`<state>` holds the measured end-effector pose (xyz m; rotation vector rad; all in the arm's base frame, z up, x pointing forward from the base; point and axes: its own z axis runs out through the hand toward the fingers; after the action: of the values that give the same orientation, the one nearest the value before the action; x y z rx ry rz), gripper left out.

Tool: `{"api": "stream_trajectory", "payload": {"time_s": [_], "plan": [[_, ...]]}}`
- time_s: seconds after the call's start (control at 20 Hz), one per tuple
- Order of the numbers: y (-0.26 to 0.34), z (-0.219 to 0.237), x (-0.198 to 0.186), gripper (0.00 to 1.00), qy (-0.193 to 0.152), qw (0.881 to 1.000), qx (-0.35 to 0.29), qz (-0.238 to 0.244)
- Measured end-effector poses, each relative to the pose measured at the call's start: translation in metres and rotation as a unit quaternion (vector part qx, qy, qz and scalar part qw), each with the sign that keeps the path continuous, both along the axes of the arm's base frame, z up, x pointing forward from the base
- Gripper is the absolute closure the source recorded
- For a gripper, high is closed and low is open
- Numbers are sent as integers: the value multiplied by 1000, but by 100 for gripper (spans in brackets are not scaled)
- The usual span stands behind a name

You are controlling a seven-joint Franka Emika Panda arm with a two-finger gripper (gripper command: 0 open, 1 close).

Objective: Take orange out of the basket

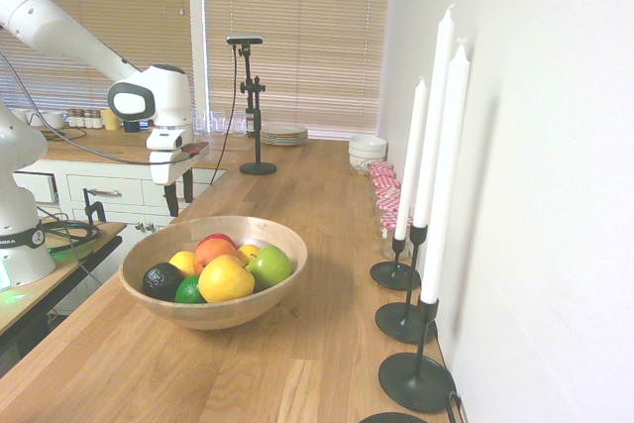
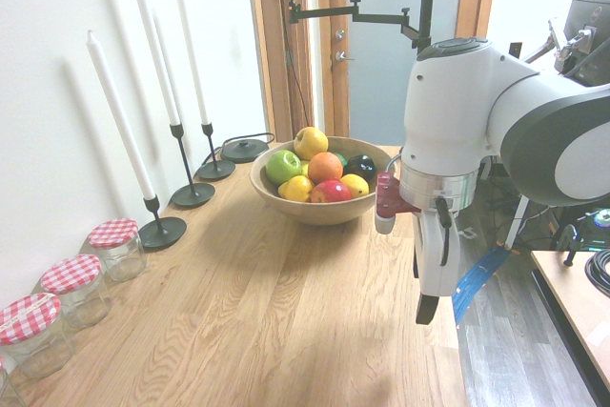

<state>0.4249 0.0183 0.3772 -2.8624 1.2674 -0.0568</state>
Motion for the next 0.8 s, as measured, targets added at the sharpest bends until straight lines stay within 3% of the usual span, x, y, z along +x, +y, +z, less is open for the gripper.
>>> {"api": "stream_trajectory", "payload": {"time_s": [0.25, 0.5, 0.8], "plan": [[1, 7, 5, 0, -8, 1000, 0, -1], [-9, 58, 29, 0, -39, 999, -3, -10], [-90, 118, 56, 0, -67, 996, -6, -65]]}}
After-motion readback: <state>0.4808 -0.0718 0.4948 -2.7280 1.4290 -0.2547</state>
